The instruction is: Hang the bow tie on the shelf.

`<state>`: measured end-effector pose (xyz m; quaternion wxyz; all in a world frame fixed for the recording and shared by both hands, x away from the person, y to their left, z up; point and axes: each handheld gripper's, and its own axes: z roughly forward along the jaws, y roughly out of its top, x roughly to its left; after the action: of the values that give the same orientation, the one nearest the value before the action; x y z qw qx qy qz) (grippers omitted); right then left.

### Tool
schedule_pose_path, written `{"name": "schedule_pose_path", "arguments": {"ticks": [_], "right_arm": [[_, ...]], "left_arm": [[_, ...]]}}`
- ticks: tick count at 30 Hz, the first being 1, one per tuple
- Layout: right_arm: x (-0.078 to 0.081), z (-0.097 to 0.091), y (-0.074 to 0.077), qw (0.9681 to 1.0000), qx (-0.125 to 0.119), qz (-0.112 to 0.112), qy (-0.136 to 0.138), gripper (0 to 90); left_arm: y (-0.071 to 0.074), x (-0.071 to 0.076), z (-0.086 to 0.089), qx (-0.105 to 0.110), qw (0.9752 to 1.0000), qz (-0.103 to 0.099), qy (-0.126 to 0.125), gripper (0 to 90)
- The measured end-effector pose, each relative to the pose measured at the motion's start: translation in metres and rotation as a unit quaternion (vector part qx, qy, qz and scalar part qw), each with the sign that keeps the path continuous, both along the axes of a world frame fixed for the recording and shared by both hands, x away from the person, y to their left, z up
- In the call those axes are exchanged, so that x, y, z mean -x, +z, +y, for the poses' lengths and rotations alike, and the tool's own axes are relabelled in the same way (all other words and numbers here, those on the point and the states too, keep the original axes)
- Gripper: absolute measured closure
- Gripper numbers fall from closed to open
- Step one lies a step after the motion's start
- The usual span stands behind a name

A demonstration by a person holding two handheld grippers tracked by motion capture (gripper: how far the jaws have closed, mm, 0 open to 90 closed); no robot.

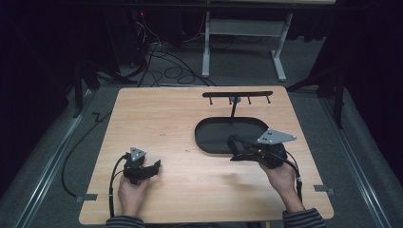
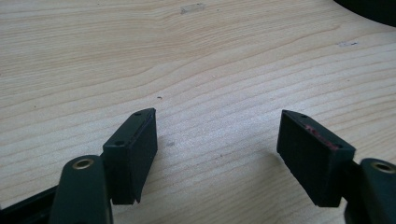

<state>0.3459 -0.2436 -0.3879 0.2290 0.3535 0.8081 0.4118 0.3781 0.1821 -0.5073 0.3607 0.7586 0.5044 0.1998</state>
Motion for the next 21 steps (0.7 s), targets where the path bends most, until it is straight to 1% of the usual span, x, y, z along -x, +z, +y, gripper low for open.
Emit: {"name": "schedule_pose_path", "arguments": {"ticks": [2,10,11,15,21], "right_arm": [[-0.001,0.000,0.006,1.0000,0.001,-0.005,0.002,90.0],[-0.006,0.003,0.015,0.9998,0.004,-0.017,0.008,89.9],[-0.006,0.004,0.016,0.9999,0.002,-0.015,0.007,89.9],[-0.009,0.005,0.022,0.9997,0.001,-0.020,0.012,89.9],[-0.014,0.006,0.027,0.9997,-0.004,-0.022,0.012,90.0]], "left_arm": [[0.000,0.000,0.000,0.000,1.0000,0.000,0.000,29.4],[0.000,0.000,0.000,0.001,1.0000,0.000,0.000,29.3],[0.000,0.000,0.000,0.001,1.0000,0.000,0.000,29.3],[0.000,0.000,0.000,0.002,1.0000,0.001,0.000,29.3],[0.000,0.000,0.001,0.004,1.0000,0.000,0.000,29.3]]}}
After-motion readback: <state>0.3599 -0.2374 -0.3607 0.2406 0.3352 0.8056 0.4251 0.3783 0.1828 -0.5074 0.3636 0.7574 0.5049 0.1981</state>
